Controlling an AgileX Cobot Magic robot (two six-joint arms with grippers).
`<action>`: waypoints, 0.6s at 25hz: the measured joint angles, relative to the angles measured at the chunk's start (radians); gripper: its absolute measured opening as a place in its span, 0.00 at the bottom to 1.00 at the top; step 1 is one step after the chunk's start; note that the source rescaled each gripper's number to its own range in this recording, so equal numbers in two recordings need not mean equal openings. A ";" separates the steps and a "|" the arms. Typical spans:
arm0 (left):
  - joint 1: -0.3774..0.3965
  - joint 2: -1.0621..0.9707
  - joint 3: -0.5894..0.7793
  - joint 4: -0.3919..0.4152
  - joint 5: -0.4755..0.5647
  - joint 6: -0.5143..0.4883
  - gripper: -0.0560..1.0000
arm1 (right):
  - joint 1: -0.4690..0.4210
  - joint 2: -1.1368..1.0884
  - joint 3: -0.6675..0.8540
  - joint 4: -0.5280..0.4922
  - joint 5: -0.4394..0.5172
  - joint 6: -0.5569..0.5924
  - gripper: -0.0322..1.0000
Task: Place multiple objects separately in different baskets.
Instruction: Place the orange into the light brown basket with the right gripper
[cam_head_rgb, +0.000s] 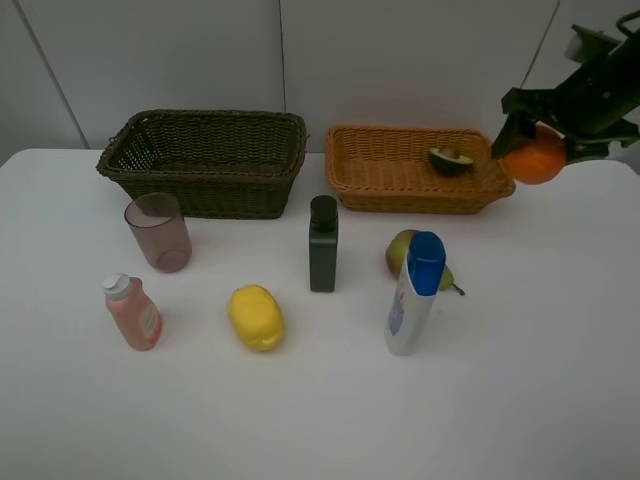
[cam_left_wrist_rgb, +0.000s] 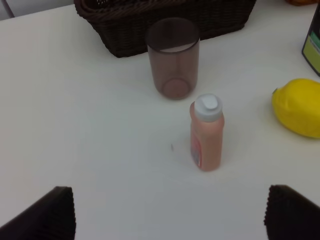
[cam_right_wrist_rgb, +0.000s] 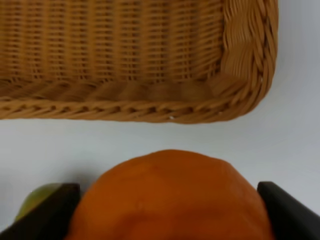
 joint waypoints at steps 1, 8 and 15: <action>0.000 0.000 0.000 0.000 0.000 0.000 1.00 | 0.000 0.003 -0.010 0.014 -0.004 -0.016 0.58; 0.000 0.000 0.000 0.000 0.000 0.000 1.00 | 0.046 0.098 -0.093 0.042 -0.051 -0.052 0.58; 0.000 0.000 0.000 0.000 0.000 0.000 1.00 | 0.063 0.244 -0.213 0.053 -0.098 -0.055 0.58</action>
